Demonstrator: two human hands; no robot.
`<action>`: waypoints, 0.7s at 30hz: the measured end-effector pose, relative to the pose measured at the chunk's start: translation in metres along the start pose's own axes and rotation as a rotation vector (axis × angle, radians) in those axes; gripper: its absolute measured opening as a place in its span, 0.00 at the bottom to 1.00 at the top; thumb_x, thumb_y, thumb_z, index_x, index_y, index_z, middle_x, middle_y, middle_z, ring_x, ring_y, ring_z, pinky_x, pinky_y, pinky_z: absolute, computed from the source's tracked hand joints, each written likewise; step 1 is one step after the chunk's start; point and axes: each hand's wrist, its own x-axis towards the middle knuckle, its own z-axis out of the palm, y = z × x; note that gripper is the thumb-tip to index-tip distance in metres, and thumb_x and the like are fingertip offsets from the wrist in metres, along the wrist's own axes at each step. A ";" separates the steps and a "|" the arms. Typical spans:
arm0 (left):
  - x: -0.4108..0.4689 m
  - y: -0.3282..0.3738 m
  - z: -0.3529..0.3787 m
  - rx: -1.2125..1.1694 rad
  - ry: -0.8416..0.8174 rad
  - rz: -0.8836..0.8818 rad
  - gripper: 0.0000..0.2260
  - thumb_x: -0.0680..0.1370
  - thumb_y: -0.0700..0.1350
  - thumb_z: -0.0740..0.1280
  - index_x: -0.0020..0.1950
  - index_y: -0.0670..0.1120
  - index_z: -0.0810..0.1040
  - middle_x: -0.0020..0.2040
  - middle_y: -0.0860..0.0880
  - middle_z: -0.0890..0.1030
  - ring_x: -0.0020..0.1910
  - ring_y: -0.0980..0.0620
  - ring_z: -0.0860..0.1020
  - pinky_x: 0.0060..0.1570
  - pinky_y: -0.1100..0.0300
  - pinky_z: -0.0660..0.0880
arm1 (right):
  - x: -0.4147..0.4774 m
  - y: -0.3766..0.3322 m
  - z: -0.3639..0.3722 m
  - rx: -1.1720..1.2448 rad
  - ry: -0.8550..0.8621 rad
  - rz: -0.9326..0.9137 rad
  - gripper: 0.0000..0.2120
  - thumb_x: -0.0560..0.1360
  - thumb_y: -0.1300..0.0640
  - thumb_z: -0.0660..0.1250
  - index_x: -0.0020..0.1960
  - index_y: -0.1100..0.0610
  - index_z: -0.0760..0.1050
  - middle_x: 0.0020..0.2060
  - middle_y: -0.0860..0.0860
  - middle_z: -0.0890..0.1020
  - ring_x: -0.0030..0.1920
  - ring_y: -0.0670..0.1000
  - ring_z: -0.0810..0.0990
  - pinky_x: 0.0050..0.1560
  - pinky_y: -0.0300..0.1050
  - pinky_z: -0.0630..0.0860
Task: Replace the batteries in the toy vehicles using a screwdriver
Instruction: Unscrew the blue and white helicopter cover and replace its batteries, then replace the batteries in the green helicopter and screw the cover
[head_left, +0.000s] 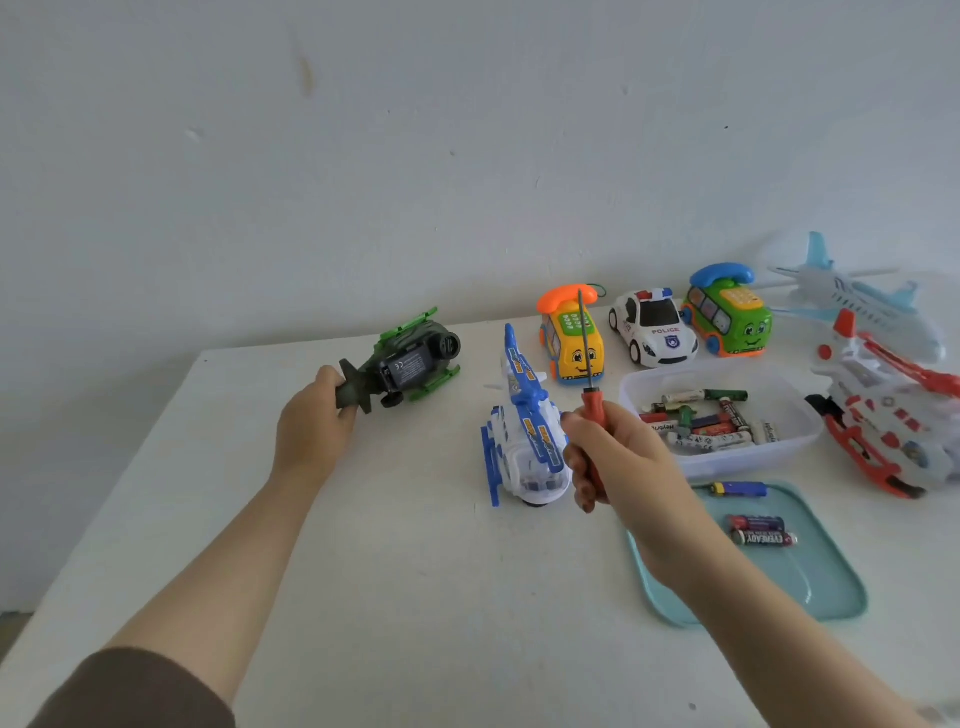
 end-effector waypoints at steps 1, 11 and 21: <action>-0.001 -0.001 -0.003 -0.007 0.012 0.023 0.06 0.75 0.34 0.68 0.48 0.37 0.72 0.37 0.39 0.78 0.35 0.39 0.73 0.33 0.51 0.67 | -0.002 -0.001 0.002 -0.012 0.011 -0.011 0.06 0.78 0.59 0.61 0.46 0.61 0.72 0.30 0.51 0.70 0.28 0.48 0.65 0.31 0.43 0.65; -0.048 -0.003 -0.080 -0.132 -0.095 -0.051 0.05 0.73 0.41 0.73 0.45 0.46 0.79 0.37 0.52 0.82 0.38 0.49 0.79 0.36 0.62 0.70 | -0.032 -0.004 0.038 0.078 0.014 0.005 0.17 0.81 0.58 0.51 0.40 0.59 0.74 0.29 0.53 0.69 0.27 0.48 0.63 0.28 0.41 0.59; -0.107 -0.031 -0.099 -0.341 -0.137 0.012 0.13 0.75 0.39 0.71 0.53 0.54 0.73 0.45 0.65 0.79 0.46 0.62 0.78 0.49 0.69 0.72 | -0.042 0.018 0.077 -0.088 -0.015 -0.112 0.07 0.79 0.58 0.62 0.47 0.51 0.78 0.31 0.45 0.79 0.30 0.44 0.73 0.33 0.37 0.72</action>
